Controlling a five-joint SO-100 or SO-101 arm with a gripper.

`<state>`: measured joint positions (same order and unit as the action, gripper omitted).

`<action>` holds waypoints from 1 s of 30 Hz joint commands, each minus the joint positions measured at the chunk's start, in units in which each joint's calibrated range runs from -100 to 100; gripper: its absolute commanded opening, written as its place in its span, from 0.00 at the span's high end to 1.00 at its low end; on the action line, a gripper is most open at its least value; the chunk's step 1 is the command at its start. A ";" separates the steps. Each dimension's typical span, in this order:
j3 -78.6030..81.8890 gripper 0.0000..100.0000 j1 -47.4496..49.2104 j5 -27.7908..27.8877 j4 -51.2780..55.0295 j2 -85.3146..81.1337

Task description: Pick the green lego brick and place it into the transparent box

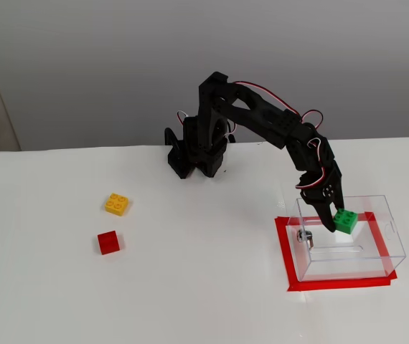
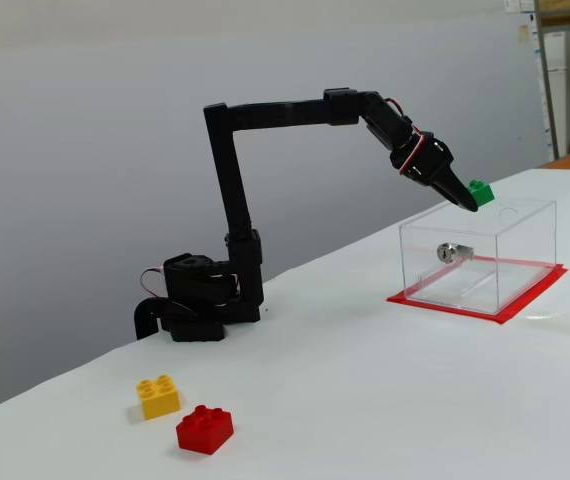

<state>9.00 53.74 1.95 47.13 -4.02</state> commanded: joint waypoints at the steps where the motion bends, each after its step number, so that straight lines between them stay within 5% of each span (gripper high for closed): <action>1: -2.58 0.84 0.35 0.29 -0.74 -0.35; 11: -2.40 0.68 0.35 -0.18 -0.74 -0.44; 30: -2.49 0.97 -1.43 -0.08 -0.22 -4.09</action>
<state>9.00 53.74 1.95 47.13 -4.19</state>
